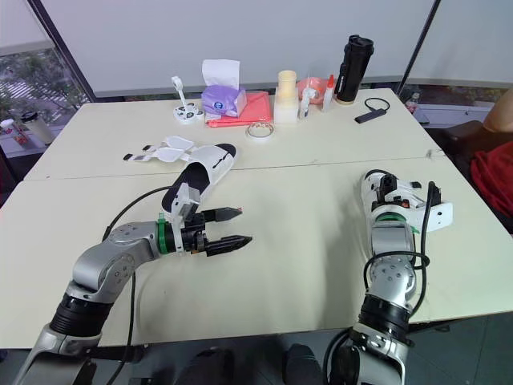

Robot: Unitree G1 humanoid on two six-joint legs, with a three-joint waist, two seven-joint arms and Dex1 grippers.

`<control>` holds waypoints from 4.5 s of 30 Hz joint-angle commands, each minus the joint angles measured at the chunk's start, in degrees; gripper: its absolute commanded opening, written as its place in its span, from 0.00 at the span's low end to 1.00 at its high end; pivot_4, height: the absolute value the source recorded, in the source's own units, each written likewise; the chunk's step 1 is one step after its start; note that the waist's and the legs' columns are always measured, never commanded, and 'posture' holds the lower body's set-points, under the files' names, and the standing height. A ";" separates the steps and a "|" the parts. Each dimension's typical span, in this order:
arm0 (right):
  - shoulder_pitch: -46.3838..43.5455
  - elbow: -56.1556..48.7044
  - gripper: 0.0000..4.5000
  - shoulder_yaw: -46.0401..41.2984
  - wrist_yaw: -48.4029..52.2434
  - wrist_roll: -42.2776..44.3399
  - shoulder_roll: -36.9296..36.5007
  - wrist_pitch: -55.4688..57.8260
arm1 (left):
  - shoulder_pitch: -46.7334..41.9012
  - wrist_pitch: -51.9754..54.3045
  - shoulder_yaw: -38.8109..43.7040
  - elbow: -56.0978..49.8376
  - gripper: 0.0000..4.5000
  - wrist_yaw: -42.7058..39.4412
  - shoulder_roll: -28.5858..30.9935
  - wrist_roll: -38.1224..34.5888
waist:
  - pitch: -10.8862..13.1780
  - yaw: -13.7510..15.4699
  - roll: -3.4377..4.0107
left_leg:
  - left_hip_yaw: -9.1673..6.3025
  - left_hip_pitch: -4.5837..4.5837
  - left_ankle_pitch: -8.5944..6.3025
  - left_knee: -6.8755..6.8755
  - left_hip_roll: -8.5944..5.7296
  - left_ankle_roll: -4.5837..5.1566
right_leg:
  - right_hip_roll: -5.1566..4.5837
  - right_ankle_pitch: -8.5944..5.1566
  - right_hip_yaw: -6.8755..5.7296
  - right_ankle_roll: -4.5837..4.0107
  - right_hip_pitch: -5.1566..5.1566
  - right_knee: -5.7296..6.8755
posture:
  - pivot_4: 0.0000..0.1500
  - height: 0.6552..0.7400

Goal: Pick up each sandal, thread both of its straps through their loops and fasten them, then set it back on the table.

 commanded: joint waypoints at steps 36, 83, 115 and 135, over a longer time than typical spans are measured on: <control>12.43 -29.81 0.99 31.30 33.72 1.37 -24.58 26.08 | -39.96 -64.00 -18.11 74.98 1.00 45.79 5.28 63.01 | 0.15 1.67 -0.60 | -0.09 -0.18 0.01 0.13 -0.17 0.07 | 0.02 0.06 -0.15 0.08 0.10 -0.32 | 1.00 1.00; 20.31 -25.59 1.00 10.33 53.09 -0.30 -38.61 30.85 | -50.18 -88.19 -61.73 66.61 0.01 120.03 8.27 113.98 | 0.46 3.08 -1.21 | 0.02 -0.14 0.02 0.36 -0.28 0.06 | -0.08 0.05 -0.09 0.11 -0.01 0.20 | 1.00 1.00; 15.36 -20.09 1.00 18.30 61.42 -4.68 -39.07 32.67 | -35.59 -100.64 -43.08 53.39 1.00 87.36 20.46 91.39 | 0.42 2.65 -1.17 | -0.01 -0.09 0.02 0.84 -0.25 0.07 | -0.04 0.09 -0.10 0.15 0.16 0.42 | 1.00 1.00; 9.48 -14.66 1.00 18.12 65.43 -6.36 -39.87 35.07 | -12.42 -30.73 -10.63 18.27 1.00 15.36 22.30 -3.71 | 0.34 1.45 -0.97 | -0.11 -0.05 0.02 1.01 -0.08 0.07 | 0.04 0.11 -0.15 0.09 0.26 0.55 | 1.00 1.00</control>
